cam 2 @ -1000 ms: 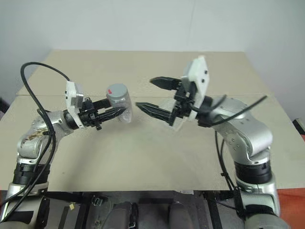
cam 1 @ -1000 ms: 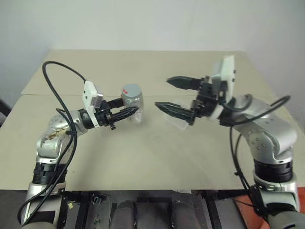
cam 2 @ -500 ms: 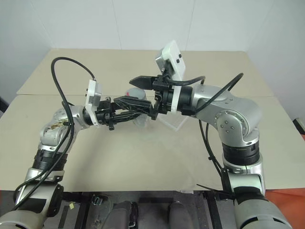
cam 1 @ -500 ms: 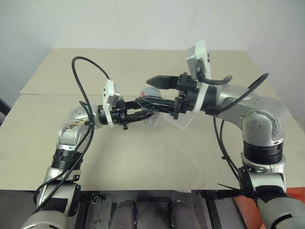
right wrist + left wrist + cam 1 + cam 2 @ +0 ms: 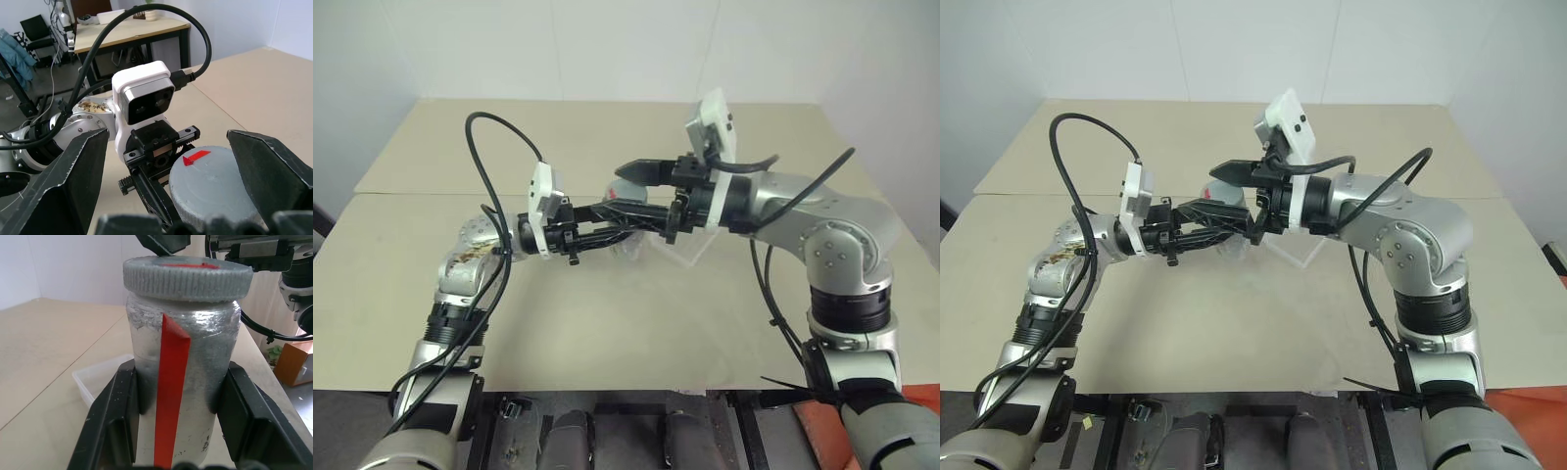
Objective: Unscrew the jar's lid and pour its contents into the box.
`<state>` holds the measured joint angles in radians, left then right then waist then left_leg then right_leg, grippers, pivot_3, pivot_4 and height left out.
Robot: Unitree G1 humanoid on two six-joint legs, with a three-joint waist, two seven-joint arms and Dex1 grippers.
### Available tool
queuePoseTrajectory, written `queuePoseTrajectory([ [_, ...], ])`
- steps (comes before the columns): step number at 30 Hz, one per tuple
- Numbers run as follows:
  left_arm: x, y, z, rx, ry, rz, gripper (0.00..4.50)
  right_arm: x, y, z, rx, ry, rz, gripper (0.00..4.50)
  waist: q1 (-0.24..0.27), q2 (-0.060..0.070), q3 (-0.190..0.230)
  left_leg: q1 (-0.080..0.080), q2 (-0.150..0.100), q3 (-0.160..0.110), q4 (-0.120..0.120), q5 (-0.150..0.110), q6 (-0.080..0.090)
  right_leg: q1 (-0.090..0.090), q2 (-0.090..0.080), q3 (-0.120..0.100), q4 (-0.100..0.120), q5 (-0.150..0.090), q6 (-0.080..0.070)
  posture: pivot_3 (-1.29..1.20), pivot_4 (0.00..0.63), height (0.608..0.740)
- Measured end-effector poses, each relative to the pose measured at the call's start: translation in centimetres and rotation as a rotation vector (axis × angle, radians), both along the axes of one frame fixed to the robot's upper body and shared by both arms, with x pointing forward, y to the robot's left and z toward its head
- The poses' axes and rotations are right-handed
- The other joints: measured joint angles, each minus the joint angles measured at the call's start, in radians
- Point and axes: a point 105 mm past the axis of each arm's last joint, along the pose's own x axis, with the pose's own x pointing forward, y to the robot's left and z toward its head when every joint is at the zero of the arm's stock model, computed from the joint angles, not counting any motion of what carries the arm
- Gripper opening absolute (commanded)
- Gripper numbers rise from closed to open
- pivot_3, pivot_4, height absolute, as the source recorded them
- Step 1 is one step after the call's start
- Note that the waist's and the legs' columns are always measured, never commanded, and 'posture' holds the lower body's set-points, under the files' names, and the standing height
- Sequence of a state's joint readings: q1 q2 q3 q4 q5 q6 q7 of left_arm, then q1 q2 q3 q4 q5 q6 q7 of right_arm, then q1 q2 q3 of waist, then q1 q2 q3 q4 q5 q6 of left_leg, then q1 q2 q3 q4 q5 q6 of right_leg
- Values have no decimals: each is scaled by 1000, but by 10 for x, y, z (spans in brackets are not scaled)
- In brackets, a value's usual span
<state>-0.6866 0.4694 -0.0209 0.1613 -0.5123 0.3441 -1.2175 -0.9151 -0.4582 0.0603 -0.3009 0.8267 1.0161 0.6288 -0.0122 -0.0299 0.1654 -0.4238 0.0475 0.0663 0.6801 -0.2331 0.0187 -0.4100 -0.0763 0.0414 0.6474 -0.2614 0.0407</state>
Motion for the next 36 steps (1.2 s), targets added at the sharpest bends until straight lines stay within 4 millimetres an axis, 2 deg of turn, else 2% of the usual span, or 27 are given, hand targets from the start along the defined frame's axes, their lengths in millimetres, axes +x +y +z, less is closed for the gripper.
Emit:
queuePoseTrajectory([
  [10,-1,0,0,0,-8,-11,1852,9,-2,4,7,-54,-50,4500,0,0,0,0,0,0,0,0,0,0,0,0,0,0,0,0,150,740],
  [17,-1,0,0,0,-11,-14,1852,5,-3,6,3,-81,-24,4500,0,0,0,0,0,-1,0,0,0,0,0,0,0,0,0,0,150,740],
  [22,-2,0,0,1,-11,-16,1852,8,-4,1,-10,-73,-40,4500,0,0,0,0,0,0,0,0,0,-1,0,0,0,0,0,0,150,740],
  [27,-2,0,0,2,-14,-17,1852,17,-4,-14,-49,-53,-81,4500,0,0,0,0,0,0,0,0,0,-1,0,0,0,0,0,0,150,740],
  [36,-3,0,2,7,-27,-19,1852,17,-2,-15,-46,-53,-75,4500,0,0,0,-1,0,0,0,0,0,-2,0,0,0,0,0,0,150,740],
])
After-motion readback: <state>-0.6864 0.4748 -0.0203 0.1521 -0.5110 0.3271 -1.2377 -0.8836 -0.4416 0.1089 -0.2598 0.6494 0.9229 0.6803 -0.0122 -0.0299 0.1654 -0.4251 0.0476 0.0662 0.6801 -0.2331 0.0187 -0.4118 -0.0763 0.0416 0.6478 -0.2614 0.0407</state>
